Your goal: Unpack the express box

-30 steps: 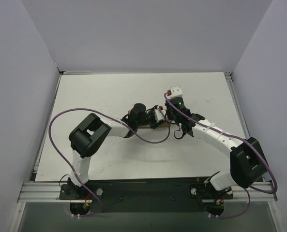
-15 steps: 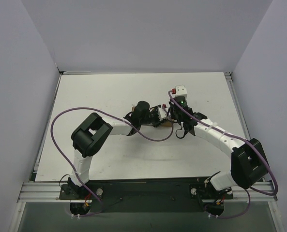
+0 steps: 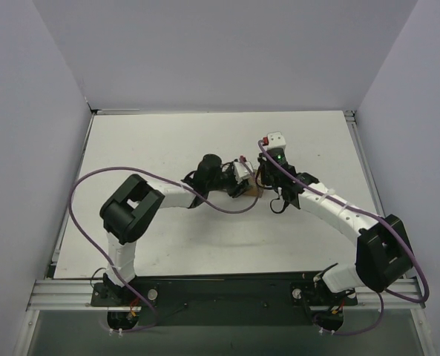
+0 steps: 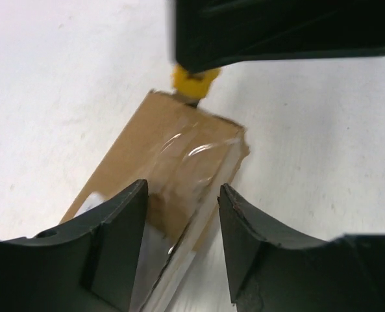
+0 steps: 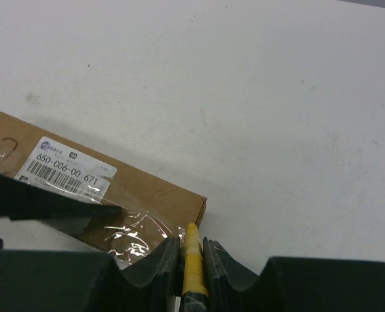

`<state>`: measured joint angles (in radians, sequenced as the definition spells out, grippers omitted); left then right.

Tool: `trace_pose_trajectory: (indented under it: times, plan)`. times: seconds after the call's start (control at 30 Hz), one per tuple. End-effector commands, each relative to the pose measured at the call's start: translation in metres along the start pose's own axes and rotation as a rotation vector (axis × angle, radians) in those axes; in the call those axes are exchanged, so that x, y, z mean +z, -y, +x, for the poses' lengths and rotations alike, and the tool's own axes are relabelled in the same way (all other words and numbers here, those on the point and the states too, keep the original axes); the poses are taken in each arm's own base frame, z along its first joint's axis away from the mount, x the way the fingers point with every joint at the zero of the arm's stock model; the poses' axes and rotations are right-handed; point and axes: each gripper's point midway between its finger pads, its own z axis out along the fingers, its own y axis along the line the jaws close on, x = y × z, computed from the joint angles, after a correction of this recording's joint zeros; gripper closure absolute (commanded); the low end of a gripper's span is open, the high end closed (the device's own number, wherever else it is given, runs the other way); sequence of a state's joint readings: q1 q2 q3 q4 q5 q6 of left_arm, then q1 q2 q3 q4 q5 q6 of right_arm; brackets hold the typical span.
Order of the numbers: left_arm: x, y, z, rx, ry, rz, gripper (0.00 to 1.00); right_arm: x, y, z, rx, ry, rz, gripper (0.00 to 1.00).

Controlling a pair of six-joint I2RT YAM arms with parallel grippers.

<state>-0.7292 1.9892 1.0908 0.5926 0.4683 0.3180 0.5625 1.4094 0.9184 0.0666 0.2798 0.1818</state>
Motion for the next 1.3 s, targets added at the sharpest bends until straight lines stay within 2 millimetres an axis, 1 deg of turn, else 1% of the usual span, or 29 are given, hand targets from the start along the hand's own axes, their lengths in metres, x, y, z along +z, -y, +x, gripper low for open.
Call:
trace_pose_trajectory:
  times: [0.0, 0.03, 0.1, 0.17, 0.2, 0.23, 0.27, 0.3, 0.37, 0.47, 0.5, 0.53, 0.57, 0.6, 0.63, 0.67, 0.7, 0.77, 0.8, 0.9, 0.97, 1.03, 1.07, 1.1, 1.13, 1.17, 1.2, 1.23, 1.27]
  plan:
    - [-0.057, -0.059, -0.059, -0.148, 0.102, -0.088, 0.41, 0.006, -0.021, 0.006, -0.045, -0.05, -0.122, 1.0]
    - [-0.07, -0.08, -0.051, -0.203, 0.066, -0.12, 0.41, 0.008, -0.024, 0.001, -0.045, -0.04, -0.137, 1.0]
    - [-0.074, -0.107, -0.063, -0.228, 0.068, -0.136, 0.41, 0.015, -0.03, -0.006, -0.064, -0.022, -0.166, 1.0]
    - [-0.077, -0.124, -0.049, -0.275, 0.027, -0.147, 0.4, 0.02, -0.036, -0.013, -0.076, -0.013, -0.194, 1.0]
    - [-0.069, -0.134, -0.046, -0.283, 0.016, -0.136, 0.4, 0.025, -0.04, -0.012, -0.087, -0.017, -0.209, 1.0]
    - [-0.071, -0.144, -0.029, -0.335, -0.028, -0.157, 0.4, 0.027, -0.044, -0.013, -0.093, -0.018, -0.223, 1.0]
    - [-0.071, -0.152, -0.023, -0.372, -0.036, -0.171, 0.4, 0.028, -0.05, -0.022, -0.093, -0.005, -0.242, 1.0]
    - [-0.067, -0.154, -0.005, -0.454, -0.056, -0.169, 0.4, 0.034, -0.055, -0.02, -0.102, -0.01, -0.255, 1.0]
    - [-0.075, -0.166, 0.003, -0.54, -0.044, -0.163, 0.41, 0.037, -0.067, -0.025, -0.123, -0.006, -0.299, 1.0]
    - [-0.092, -0.153, 0.017, -0.651, -0.041, -0.11, 0.41, 0.045, -0.086, -0.035, -0.146, -0.001, -0.369, 1.0]
    - [-0.1, -0.148, 0.009, -0.64, -0.03, -0.1, 0.4, 0.047, -0.097, -0.037, -0.153, -0.006, -0.417, 1.0]
    - [-0.107, -0.134, 0.024, -0.671, -0.064, -0.093, 0.4, 0.047, -0.103, -0.037, -0.163, -0.008, -0.443, 1.0]
    - [-0.112, -0.127, 0.029, -0.687, -0.083, -0.091, 0.4, 0.048, -0.109, -0.036, -0.165, -0.013, -0.465, 1.0]
    - [-0.122, -0.124, 0.023, -0.682, -0.081, -0.097, 0.4, 0.048, -0.119, -0.035, -0.184, -0.021, -0.519, 1.0]
    - [-0.127, -0.116, 0.027, -0.701, -0.099, -0.096, 0.4, 0.049, -0.123, -0.035, -0.196, -0.021, -0.541, 1.0]
    - [-0.133, -0.101, 0.043, -0.74, -0.134, -0.1, 0.4, 0.049, -0.128, -0.034, -0.205, -0.023, -0.562, 1.0]
    - [-0.14, -0.097, 0.034, -0.733, -0.122, -0.104, 0.4, 0.052, -0.132, -0.029, -0.21, -0.036, -0.582, 1.0]
    - [-0.149, -0.074, 0.042, -0.779, -0.146, -0.081, 0.41, 0.051, -0.141, -0.032, -0.229, -0.027, -0.63, 1.0]
    - [-0.154, -0.069, 0.035, -0.785, -0.141, -0.075, 0.41, 0.052, -0.145, -0.03, -0.24, -0.03, -0.647, 1.0]
    - [-0.166, -0.055, 0.039, -0.825, -0.177, -0.082, 0.42, 0.05, -0.152, -0.029, -0.296, -0.014, -0.682, 1.0]
    - [-0.172, -0.06, 0.039, -0.818, -0.186, -0.109, 0.42, 0.047, -0.156, -0.025, -0.318, -0.01, -0.707, 1.0]
    - [-0.174, -0.076, 0.029, -0.785, -0.166, -0.144, 0.43, 0.045, -0.156, -0.025, -0.339, 0.002, -0.717, 1.0]
    - [-0.171, -0.081, 0.031, -0.78, -0.167, -0.141, 0.44, 0.043, -0.155, -0.022, -0.345, 0.001, -0.725, 1.0]
    - [-0.168, -0.092, 0.02, -0.753, -0.144, -0.141, 0.47, 0.041, -0.155, -0.02, -0.351, 0.002, -0.731, 1.0]
    - [-0.163, -0.094, 0.018, -0.753, -0.137, -0.121, 0.5, 0.04, -0.154, -0.02, -0.364, 0.007, -0.736, 1.0]
    - [-0.157, -0.094, 0.024, -0.784, -0.144, -0.099, 0.6, 0.036, -0.155, -0.017, -0.371, 0.006, -0.752, 1.0]
    - [-0.152, -0.103, 0.012, -0.77, -0.113, -0.078, 0.65, 0.036, -0.153, -0.016, -0.375, 0.006, -0.756, 1.0]
    - [-0.148, -0.098, 0.005, -0.776, -0.091, -0.015, 0.71, 0.035, -0.153, -0.015, -0.39, 0.012, -0.767, 1.0]
    - [-0.142, -0.096, 0.007, -0.798, -0.091, 0.013, 0.81, 0.031, -0.154, -0.013, -0.398, 0.009, -0.788, 1.0]
